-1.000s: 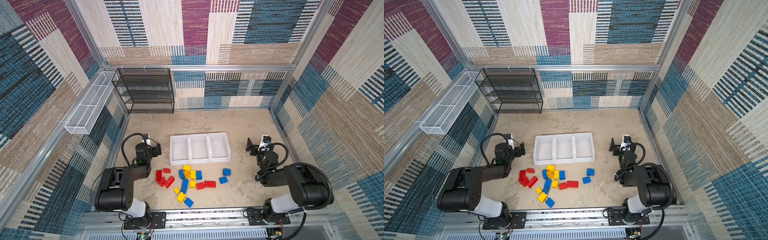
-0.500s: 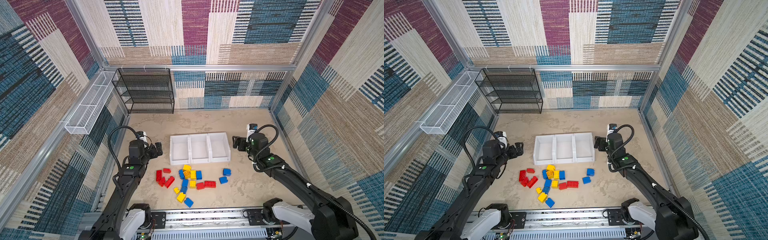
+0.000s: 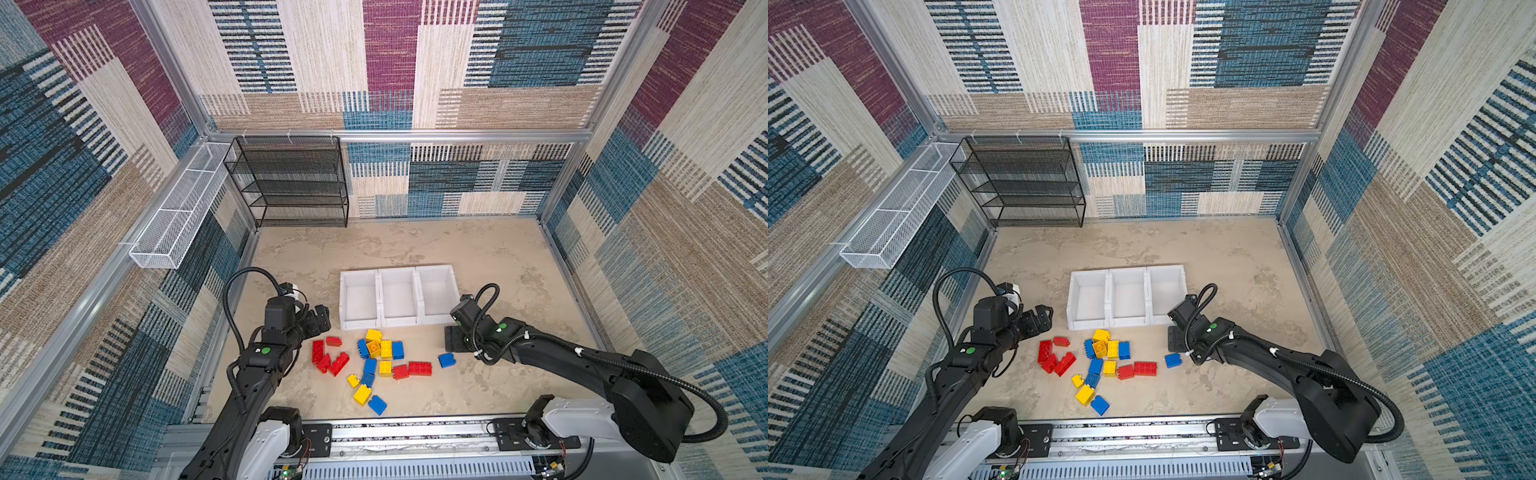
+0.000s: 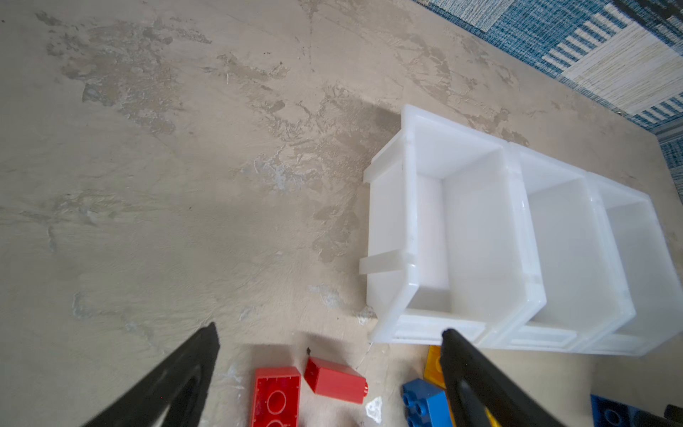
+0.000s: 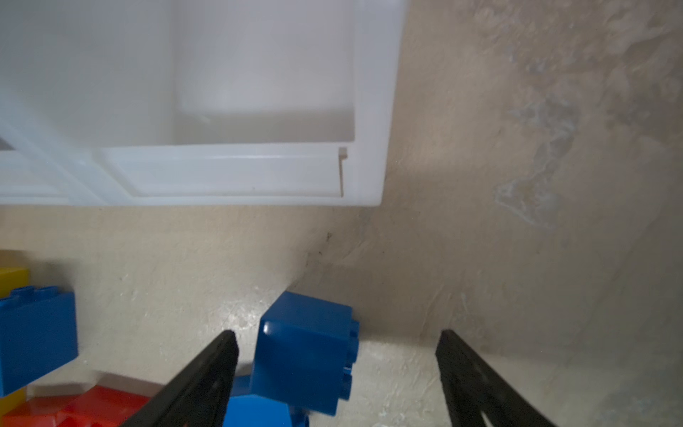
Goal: Sort the legos into containers by color
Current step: 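Grasp a blue brick with the right gripper while the left arm reaches forward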
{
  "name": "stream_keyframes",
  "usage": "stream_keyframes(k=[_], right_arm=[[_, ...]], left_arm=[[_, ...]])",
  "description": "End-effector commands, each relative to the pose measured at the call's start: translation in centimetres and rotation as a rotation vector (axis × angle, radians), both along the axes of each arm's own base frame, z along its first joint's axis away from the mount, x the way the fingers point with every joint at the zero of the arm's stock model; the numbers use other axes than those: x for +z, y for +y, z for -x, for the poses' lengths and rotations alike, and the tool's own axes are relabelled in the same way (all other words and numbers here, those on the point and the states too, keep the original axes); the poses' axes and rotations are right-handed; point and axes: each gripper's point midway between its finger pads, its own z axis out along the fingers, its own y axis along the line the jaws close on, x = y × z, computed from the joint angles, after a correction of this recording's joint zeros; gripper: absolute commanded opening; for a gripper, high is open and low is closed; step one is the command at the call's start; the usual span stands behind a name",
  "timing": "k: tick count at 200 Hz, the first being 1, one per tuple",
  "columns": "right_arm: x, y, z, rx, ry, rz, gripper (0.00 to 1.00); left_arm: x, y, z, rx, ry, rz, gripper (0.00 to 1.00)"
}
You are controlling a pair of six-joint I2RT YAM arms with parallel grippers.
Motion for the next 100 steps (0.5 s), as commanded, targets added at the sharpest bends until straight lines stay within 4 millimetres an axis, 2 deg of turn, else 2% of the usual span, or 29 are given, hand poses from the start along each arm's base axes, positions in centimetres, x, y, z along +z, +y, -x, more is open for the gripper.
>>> stream_keyframes(k=[1, 51, 79, 100], right_arm=[[0.2, 0.8, -0.4, -0.017, -0.006, -0.019, 0.83], [-1.1, 1.4, 0.0, -0.006, 0.037, 0.005, 0.70], [-1.2, 1.2, 0.2, -0.014, 0.040, 0.015, 0.56], [-0.9, 1.3, 0.1, -0.013, 0.032, 0.015, 0.49]], left_arm=[[-0.4, -0.3, 0.2, 0.008, 0.019, 0.027, 0.96], [-0.6, -0.5, 0.3, 0.006, 0.019, 0.033, 0.96], [-0.8, -0.5, 0.4, 0.006, 0.024, 0.034, 0.95], [-0.8, -0.5, 0.4, 0.008, 0.023, 0.038, 0.95]])
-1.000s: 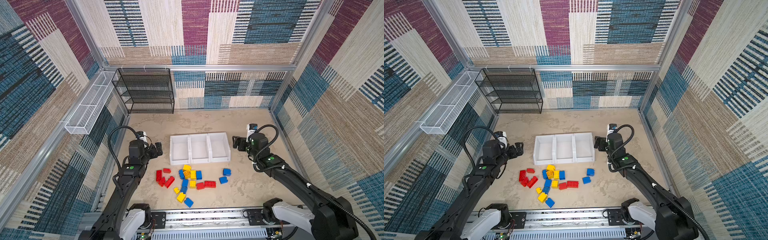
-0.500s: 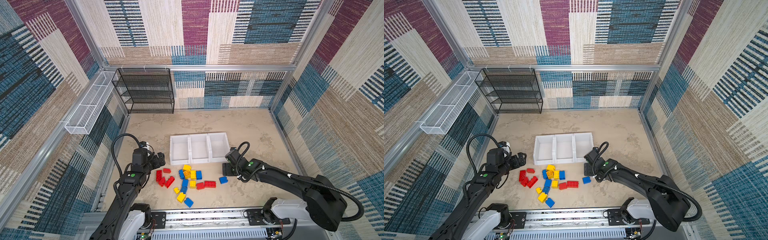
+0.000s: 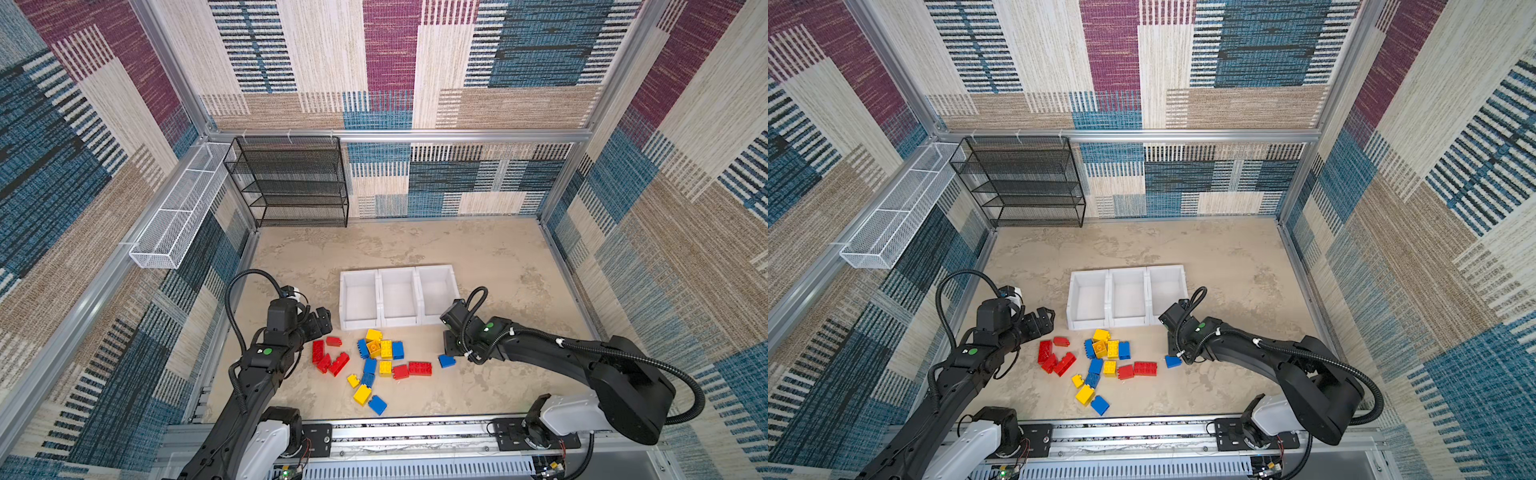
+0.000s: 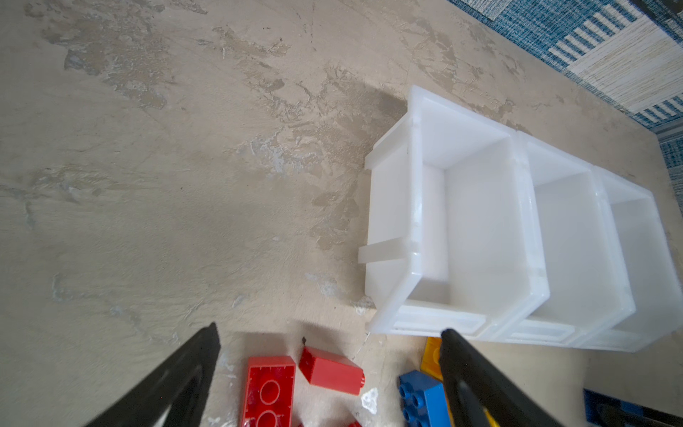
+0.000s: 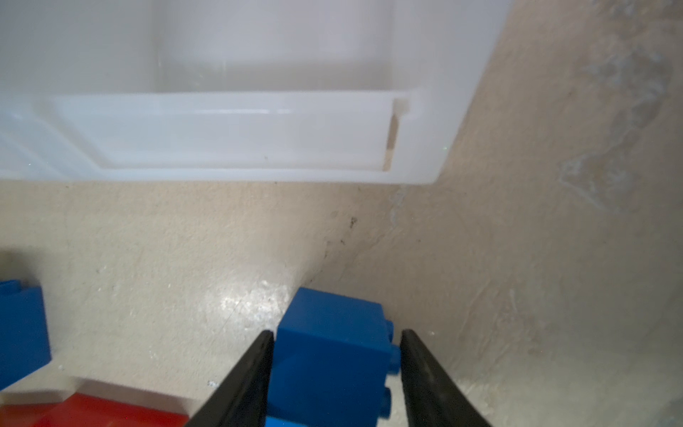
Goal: Sort the legos into containers by color
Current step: 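Grasp a blue brick with the right gripper while the left arm reaches forward, then carry the blue brick into the middle bin and release it with the right gripper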
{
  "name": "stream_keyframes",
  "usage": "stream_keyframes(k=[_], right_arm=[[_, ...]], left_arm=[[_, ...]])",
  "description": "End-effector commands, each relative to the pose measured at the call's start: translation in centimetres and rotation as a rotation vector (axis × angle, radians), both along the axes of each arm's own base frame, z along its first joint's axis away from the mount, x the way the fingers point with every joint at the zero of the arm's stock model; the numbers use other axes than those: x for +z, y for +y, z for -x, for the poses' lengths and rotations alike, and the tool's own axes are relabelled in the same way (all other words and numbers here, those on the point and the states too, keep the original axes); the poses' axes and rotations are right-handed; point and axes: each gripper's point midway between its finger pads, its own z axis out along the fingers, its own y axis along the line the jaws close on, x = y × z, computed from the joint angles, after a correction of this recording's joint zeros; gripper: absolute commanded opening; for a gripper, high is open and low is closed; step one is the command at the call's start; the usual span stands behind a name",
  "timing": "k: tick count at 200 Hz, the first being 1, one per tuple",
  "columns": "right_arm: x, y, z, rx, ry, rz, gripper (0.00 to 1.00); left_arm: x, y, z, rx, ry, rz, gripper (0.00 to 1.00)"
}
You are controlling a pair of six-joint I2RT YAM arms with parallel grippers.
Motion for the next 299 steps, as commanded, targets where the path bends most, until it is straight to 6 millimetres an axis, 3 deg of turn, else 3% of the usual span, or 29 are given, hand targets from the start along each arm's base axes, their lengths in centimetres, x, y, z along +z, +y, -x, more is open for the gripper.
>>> stream_keyframes(k=[1, 46, 70, 106, 129, 148, 170, 219, 259, 299], right_arm=[[0.5, 0.1, -0.4, -0.017, -0.018, -0.007, 0.49], [2.1, 1.0, -0.7, 0.001, -0.039, -0.025, 0.41], [6.0, 2.9, -2.6, 0.039, -0.123, -0.079, 0.40], [13.1, 7.5, -7.3, 0.129, -0.291, -0.157, 0.40], [14.8, 10.7, -10.0, 0.191, -0.344, -0.173, 0.40], [14.5, 13.3, -11.5, 0.243, -0.342, -0.178, 0.40], [12.7, 15.6, -12.2, 0.296, -0.313, -0.154, 0.40], [7.3, 16.5, -12.5, 0.321, -0.219, -0.089, 0.45], [6.8, 16.6, -12.6, 0.321, -0.208, -0.086, 0.53], [7.9, 16.3, -12.6, 0.310, -0.228, -0.090, 0.61]], left_arm=[[0.0, -0.1, 0.0, 0.007, 0.001, 0.015, 0.95], [0.0, -0.2, 0.2, 0.007, -0.002, 0.022, 0.95], [0.1, -0.2, 0.2, 0.009, -0.005, 0.025, 0.95], [0.0, -0.6, 0.4, -0.003, -0.003, 0.043, 0.94], [-0.2, -1.0, 0.6, -0.009, 0.004, 0.056, 0.93], [-0.2, -1.2, 0.7, -0.011, 0.004, 0.063, 0.93], [-0.3, -1.3, 1.0, -0.007, 0.006, 0.068, 0.93], [-0.8, -1.7, 1.3, -0.018, 0.018, 0.074, 0.92], [-1.0, -1.9, 1.5, -0.023, 0.026, 0.061, 0.92], [-1.2, -1.8, 1.9, -0.021, 0.043, 0.031, 0.90]])
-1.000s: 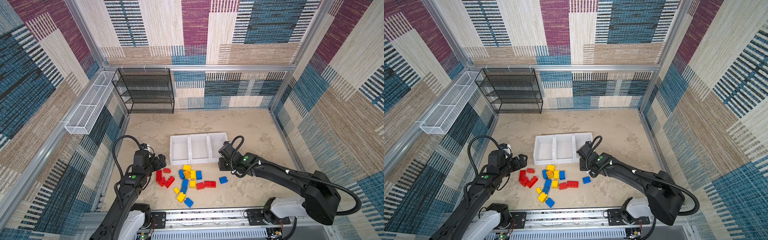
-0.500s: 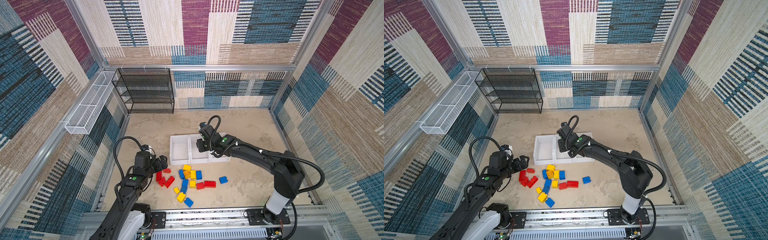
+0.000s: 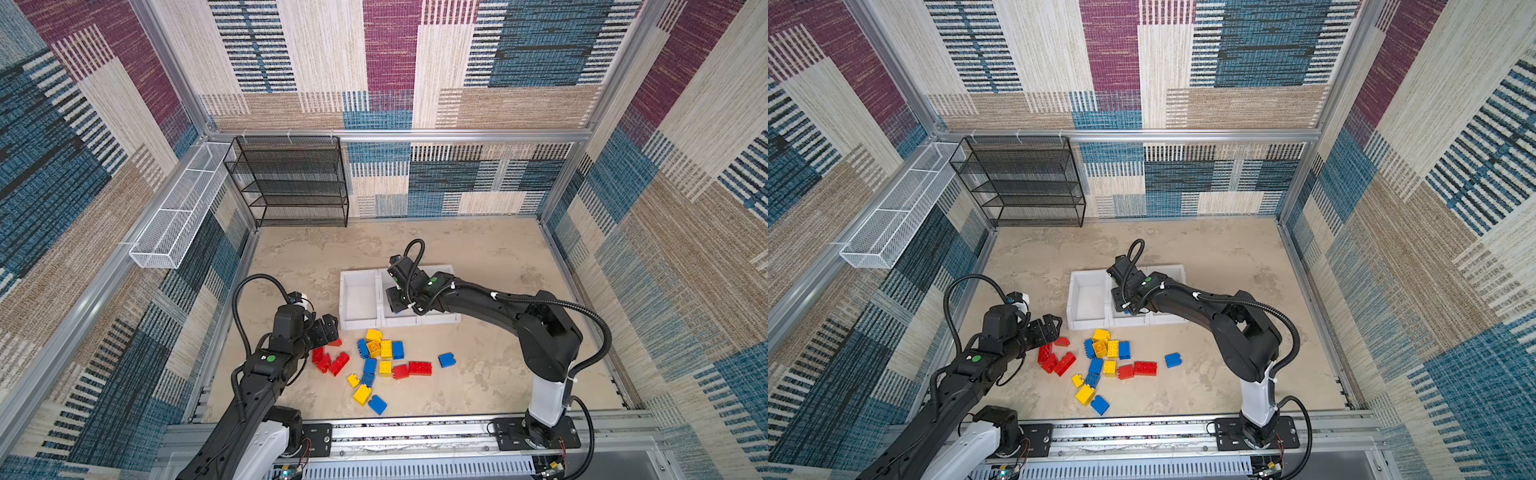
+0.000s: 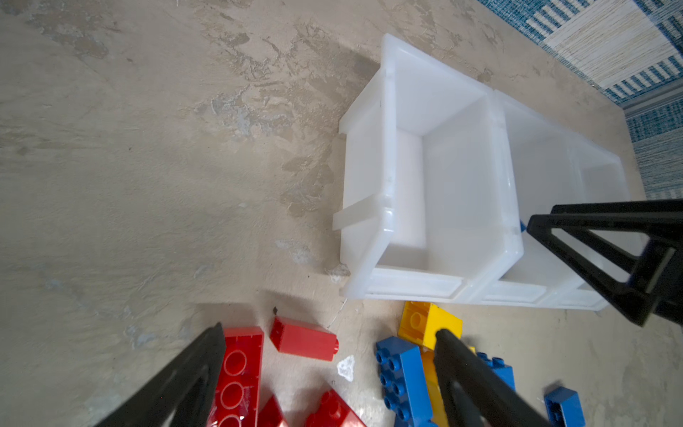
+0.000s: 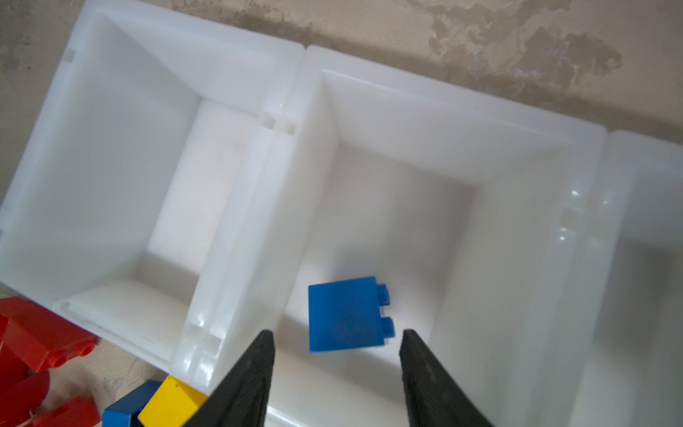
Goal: Sort the legos into containers by color
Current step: 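Carry the blue brick into the middle bin and release it with the right gripper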
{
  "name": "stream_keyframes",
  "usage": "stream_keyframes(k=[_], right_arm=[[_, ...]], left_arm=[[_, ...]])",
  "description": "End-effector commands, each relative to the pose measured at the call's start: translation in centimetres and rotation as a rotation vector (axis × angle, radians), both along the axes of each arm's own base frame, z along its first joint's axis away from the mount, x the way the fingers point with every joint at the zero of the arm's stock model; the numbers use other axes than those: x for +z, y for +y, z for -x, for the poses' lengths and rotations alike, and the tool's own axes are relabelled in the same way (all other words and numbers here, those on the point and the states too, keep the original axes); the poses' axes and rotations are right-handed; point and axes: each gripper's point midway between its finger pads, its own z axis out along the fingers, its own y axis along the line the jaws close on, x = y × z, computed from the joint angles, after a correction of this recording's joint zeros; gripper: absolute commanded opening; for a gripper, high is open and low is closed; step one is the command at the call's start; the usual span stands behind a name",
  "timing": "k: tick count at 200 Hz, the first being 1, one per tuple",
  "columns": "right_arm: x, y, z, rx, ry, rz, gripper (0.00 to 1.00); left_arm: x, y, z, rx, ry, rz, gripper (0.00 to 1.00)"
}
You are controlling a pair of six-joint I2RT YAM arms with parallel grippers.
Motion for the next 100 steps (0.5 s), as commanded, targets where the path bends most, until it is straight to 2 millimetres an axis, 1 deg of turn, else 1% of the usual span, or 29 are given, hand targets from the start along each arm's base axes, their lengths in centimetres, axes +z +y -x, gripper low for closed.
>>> stream_keyframes(k=[1, 32, 53, 80, 100], right_arm=[[1.4, 0.1, -0.3, -0.011, -0.031, -0.019, 0.62], [3.3, -0.3, -0.1, -0.023, -0.056, -0.050, 0.64], [4.6, -0.9, 0.4, -0.037, -0.072, -0.075, 0.65], [5.6, -2.0, 1.3, -0.057, -0.081, -0.097, 0.65], [6.1, -3.0, 2.2, -0.074, -0.084, -0.115, 0.66]], left_arm=[[0.0, 0.4, 0.2, 0.030, 0.012, -0.017, 0.90], [-0.3, 0.6, 0.7, 0.036, 0.042, -0.043, 0.88], [-0.6, 0.7, 1.3, 0.042, 0.070, -0.070, 0.85], [-1.1, 1.1, 2.2, 0.062, 0.115, -0.114, 0.83], [-1.5, 0.9, 2.6, 0.050, 0.143, -0.132, 0.81]])
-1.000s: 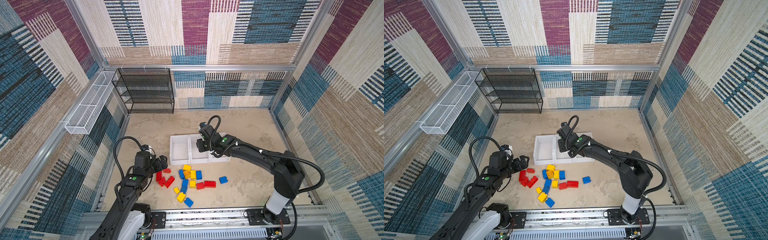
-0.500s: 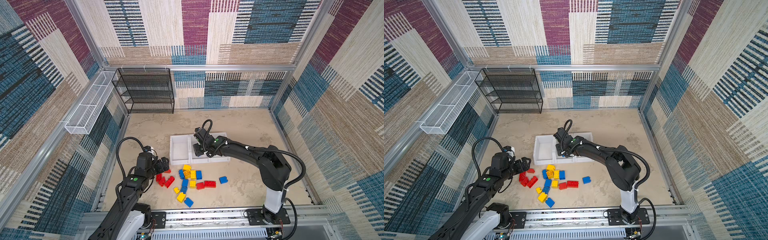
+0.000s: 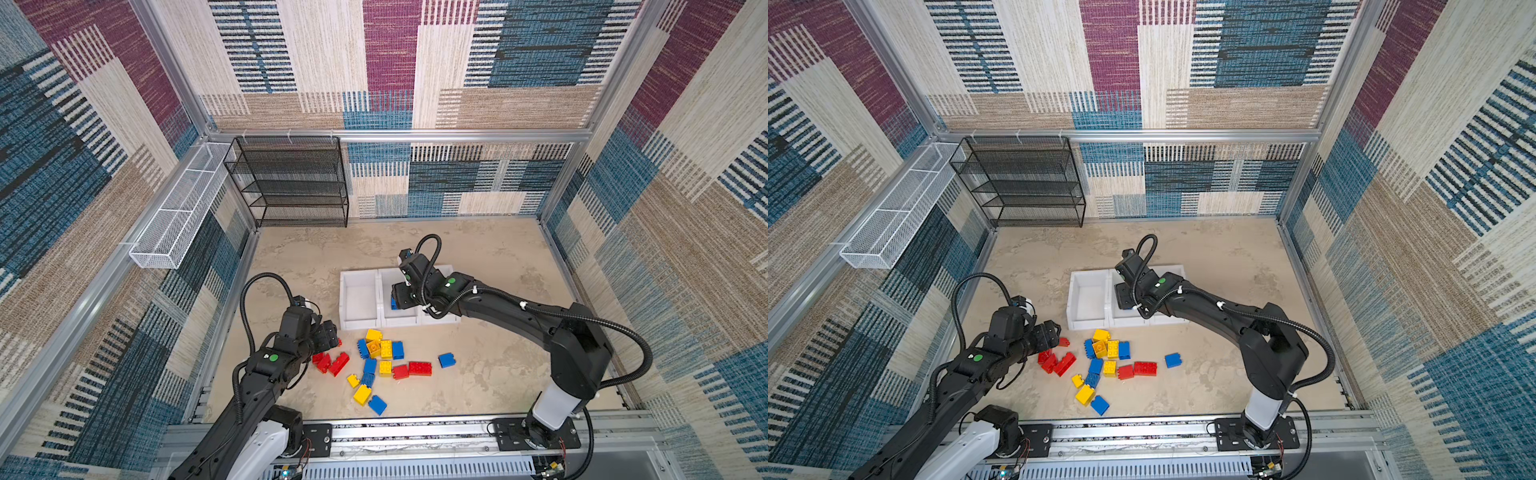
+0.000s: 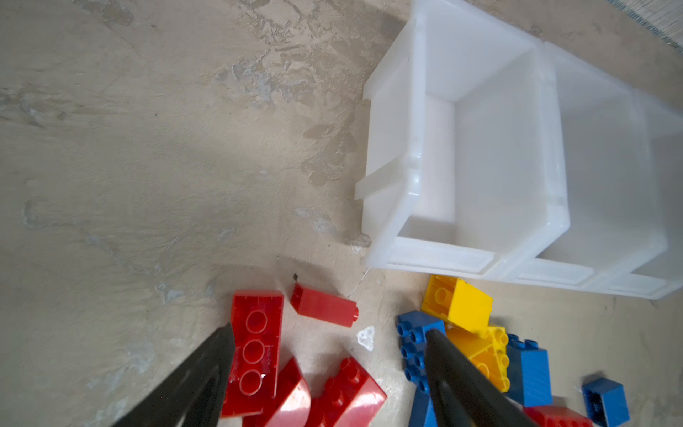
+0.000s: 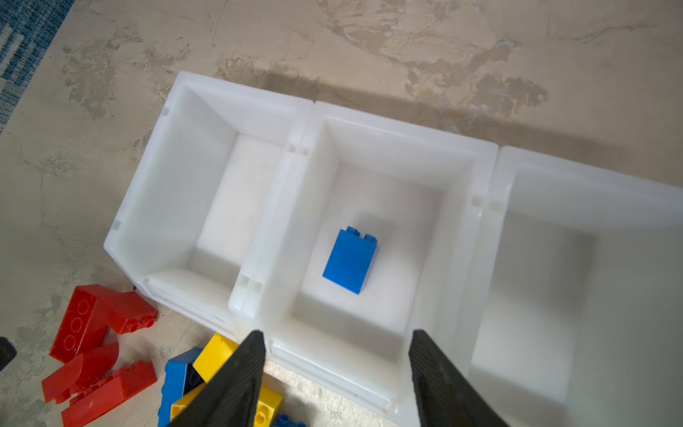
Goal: Sort the legos into containers by color
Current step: 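Carry the blue brick into the middle bin and release it with the right gripper, then grasp a red brick with the left gripper while the right gripper hovers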
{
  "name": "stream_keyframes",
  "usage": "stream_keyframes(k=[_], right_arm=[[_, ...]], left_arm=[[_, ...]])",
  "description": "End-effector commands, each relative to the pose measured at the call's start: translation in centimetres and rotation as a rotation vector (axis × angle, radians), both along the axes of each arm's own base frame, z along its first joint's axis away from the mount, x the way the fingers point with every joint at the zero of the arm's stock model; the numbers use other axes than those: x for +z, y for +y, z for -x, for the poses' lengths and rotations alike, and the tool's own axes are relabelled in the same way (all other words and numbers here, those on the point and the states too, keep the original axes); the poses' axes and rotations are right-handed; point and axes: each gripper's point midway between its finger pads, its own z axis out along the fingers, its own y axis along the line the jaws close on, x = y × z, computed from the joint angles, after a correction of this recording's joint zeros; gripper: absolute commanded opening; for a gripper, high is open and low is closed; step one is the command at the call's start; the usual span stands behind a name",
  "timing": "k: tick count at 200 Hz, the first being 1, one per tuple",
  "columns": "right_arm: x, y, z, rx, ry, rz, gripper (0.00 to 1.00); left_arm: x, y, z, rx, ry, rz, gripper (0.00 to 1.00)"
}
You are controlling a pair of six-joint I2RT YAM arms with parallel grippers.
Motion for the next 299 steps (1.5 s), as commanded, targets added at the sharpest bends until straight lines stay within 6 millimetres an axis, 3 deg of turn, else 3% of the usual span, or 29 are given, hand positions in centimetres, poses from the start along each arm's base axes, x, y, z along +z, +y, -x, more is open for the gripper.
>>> stream_keyframes(k=[1, 61, 169, 242, 299], right_arm=[[1.1, -0.8, 0.4, -0.042, -0.020, -0.036, 0.66], [0.8, -3.0, 2.0, -0.088, -0.011, -0.049, 0.66], [0.3, -3.5, 2.5, -0.103, 0.005, -0.051, 0.66], [0.1, -4.0, 2.9, -0.114, 0.008, -0.054, 0.66], [0.1, -4.7, 3.3, -0.132, 0.007, -0.057, 0.66]], left_arm=[[-0.7, 0.8, 0.9, 0.039, 0.055, -0.044, 0.80], [-2.8, 1.2, 1.7, 0.050, 0.173, -0.110, 0.73], [-5.4, 2.2, 2.1, 0.081, 0.272, -0.184, 0.61], [-6.5, 1.6, 1.0, 0.056, 0.333, -0.208, 0.51], [-7.4, 1.0, 0.0, 0.033, 0.368, -0.216, 0.37]])
